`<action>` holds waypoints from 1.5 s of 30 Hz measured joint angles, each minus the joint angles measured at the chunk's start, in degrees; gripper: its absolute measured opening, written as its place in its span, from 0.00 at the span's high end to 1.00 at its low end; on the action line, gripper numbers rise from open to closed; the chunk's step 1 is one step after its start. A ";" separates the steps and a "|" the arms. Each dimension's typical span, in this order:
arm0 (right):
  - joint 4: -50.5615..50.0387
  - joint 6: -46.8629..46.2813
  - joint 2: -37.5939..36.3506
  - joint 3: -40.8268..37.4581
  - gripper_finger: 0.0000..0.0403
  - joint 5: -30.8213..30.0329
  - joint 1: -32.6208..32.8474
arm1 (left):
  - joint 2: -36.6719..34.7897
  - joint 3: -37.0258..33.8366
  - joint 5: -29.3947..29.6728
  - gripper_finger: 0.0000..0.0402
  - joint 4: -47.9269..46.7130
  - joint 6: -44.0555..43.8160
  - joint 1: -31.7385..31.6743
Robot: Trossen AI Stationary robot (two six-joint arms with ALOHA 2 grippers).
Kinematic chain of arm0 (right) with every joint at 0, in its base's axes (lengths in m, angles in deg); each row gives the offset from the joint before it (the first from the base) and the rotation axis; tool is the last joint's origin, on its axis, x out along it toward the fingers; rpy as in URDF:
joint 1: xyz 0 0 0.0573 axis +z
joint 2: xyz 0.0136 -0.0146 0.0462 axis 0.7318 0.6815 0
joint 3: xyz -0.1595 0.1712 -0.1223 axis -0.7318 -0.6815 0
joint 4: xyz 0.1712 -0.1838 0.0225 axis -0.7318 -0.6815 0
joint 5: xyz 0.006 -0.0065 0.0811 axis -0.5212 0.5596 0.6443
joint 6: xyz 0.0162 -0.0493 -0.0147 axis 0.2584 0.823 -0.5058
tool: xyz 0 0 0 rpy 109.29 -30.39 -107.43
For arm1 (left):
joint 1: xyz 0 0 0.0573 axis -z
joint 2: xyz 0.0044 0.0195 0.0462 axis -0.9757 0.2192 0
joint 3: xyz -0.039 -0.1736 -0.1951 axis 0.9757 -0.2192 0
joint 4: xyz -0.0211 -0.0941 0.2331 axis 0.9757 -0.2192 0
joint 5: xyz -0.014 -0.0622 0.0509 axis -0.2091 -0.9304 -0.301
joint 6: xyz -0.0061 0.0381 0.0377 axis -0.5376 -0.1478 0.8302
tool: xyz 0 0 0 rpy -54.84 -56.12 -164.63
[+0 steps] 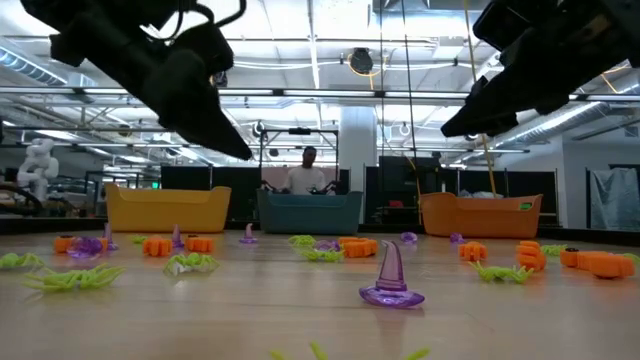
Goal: Sort Halloween decoration
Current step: Put the violet witch hat toy into the orange bin
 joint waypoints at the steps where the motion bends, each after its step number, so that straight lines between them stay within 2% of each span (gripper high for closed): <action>1: 1.39 0.45 1.21 0.00 0.60 -0.47 0.53 | 0.83 0.00 0.44 0.68 0.77 -0.02 0.00; 7: 4.65 1.26 4.54 0.02 0.60 -1.26 1.56 | 6.82 0.02 3.52 0.68 2.40 0.15 -0.78; 16: 5.35 1.70 4.85 0.02 0.60 -1.41 1.54 | 14.81 0.00 3.36 0.68 9.23 -0.05 -1.64; 25: 5.33 1.70 4.85 0.07 0.60 -1.37 1.54 | 17.80 0.00 3.13 0.68 9.55 -2.91 -2.47; 31: 5.33 1.70 4.85 0.07 0.60 -1.32 1.54 | 17.76 0.00 0.95 0.68 10.48 -3.09 -2.43; 45: 5.33 1.72 4.85 0.09 0.60 -1.26 1.54 | 17.74 0.00 0.95 0.94 9.87 -3.26 -2.45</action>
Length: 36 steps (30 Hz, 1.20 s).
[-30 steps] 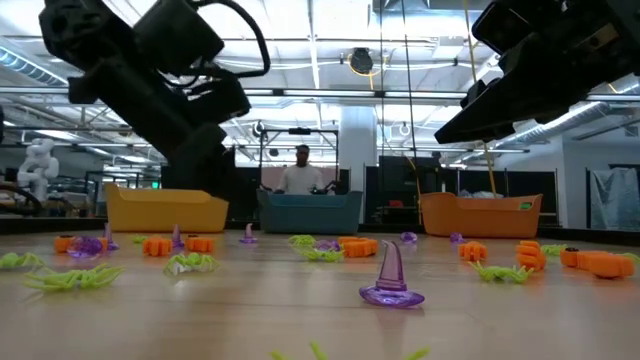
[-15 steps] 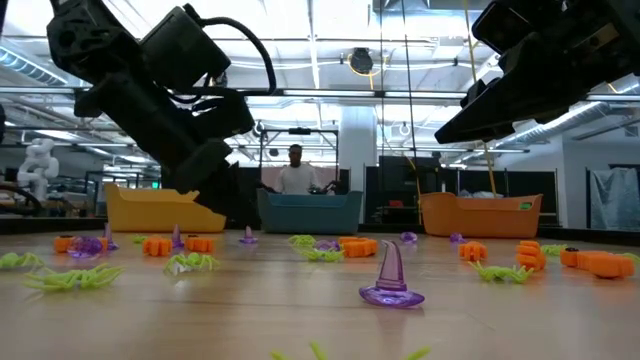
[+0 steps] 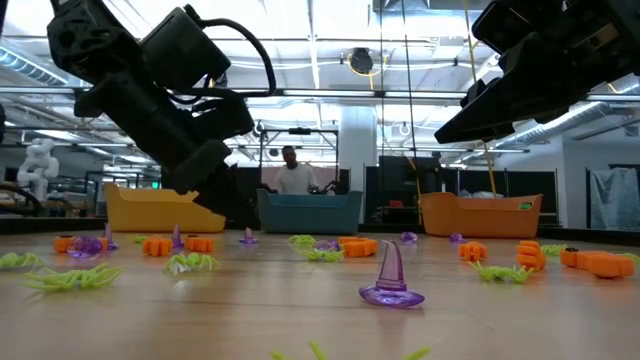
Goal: Sort Halloween decoration
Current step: Put the violet witch hat toy into the orange bin
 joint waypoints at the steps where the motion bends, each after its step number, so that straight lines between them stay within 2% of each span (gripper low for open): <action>1: 0.00 0.00 0.00 0.00 0.60 0.00 0.00 | 0.01 0.00 0.00 0.95 0.00 -0.04 0.00; 14: 0.00 0.00 0.00 0.00 0.60 0.04 0.00 | -0.02 0.00 -0.04 0.96 -0.74 -3.06 0.00; 22: -0.01 0.02 0.00 0.02 0.60 0.04 0.00 | -0.02 0.00 -0.02 0.82 -1.13 -4.31 0.00; 26: 0.00 0.05 0.00 0.02 0.60 0.04 0.00 | -0.02 0.00 -0.10 0.79 -1.12 -4.29 0.00; 30: -0.01 0.09 0.00 0.02 0.60 0.04 0.00 | -0.02 0.00 -0.61 0.84 -1.14 -4.30 0.00; 36: -0.01 0.22 0.00 0.02 0.60 0.04 0.00 | -0.02 0.00 -1.60 0.98 -1.49 -4.23 0.00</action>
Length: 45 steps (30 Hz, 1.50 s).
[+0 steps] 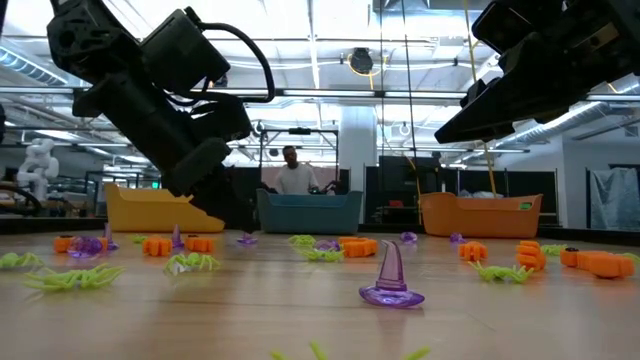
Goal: Sort Halloween decoration
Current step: Put the violet witch hat toy into the orange bin
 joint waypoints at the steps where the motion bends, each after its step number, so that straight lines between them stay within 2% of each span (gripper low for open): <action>1: 0.00 0.00 0.00 0.00 0.60 0.00 0.00 | -0.01 0.00 -0.04 0.99 0.00 0.14 0.00; 12: 2.80 -3.45 2.08 0.00 0.60 0.04 0.26 | -2.12 0.14 -0.63 1.00 1.06 1.59 0.48; 18: 13.70 -0.37 8.88 0.02 0.60 0.11 0.29 | -8.88 0.15 -0.54 1.00 2.37 5.08 2.74; 22: 19.97 3.94 11.48 0.02 0.60 -1.47 -0.18 | -13.74 0.15 0.10 1.00 6.12 10.43 4.50; 26: 22.66 7.66 11.74 0.02 0.60 -3.06 -0.26 | -16.66 0.15 0.14 1.00 11.98 20.41 6.54; 34: 23.83 10.45 11.74 0.02 0.60 -3.02 -0.28 | -14.06 0.11 -0.49 1.00 25.76 29.89 10.86; 41: 25.36 10.71 11.74 0.00 0.60 -2.99 -0.28 | -10.58 0.13 -3.93 1.00 37.22 31.02 11.43; 45: 25.32 10.71 11.74 0.00 0.60 -2.99 -0.28 | -9.59 0.13 -4.44 1.00 40.48 31.52 11.35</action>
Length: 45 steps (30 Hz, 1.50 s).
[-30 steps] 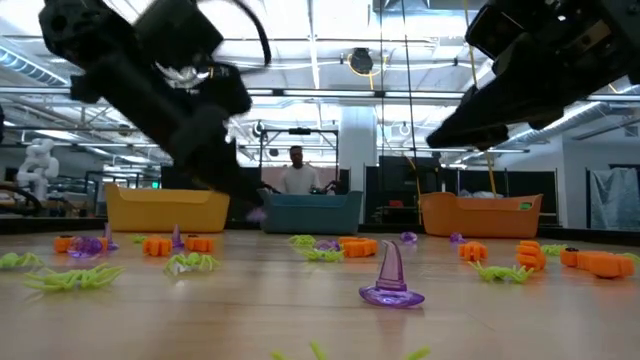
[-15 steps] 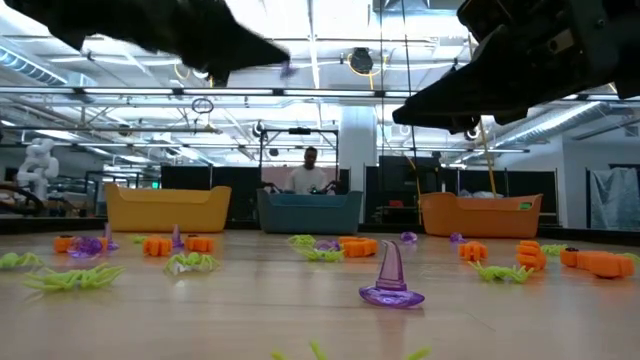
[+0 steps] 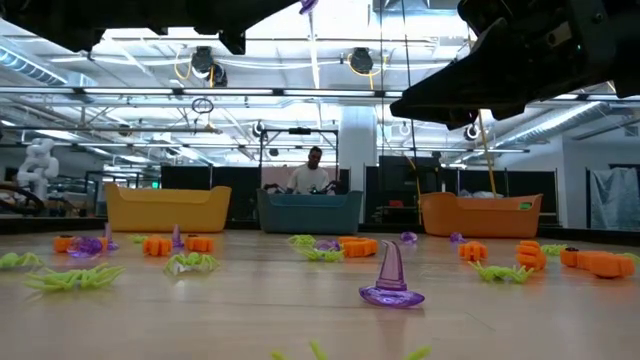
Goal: Sort Halloween decoration
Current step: Put the violet witch hat toy into the orange bin
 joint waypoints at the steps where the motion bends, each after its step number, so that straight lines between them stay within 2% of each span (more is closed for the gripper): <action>1: -0.02 0.00 0.00 0.00 0.60 0.00 0.00 | 0.02 0.00 -0.02 1.00 -0.02 0.00 -0.03; 19: 0.44 1.09 0.00 0.00 0.60 0.02 0.00 | 0.02 0.00 -0.56 1.00 -1.81 1.12 -0.03; 32: 0.42 2.10 0.00 -0.02 0.60 0.06 -0.01 | 0.02 0.00 -6.30 1.00 -2.82 18.11 -0.01; 38: 0.42 2.12 0.00 -0.02 0.60 0.06 -0.02 | 0.02 0.00 -6.46 1.00 -2.97 20.21 -0.03; 45: 0.42 2.12 0.00 -0.02 0.60 0.24 -0.01 | 0.02 0.00 -6.46 1.00 -2.82 31.23 -0.03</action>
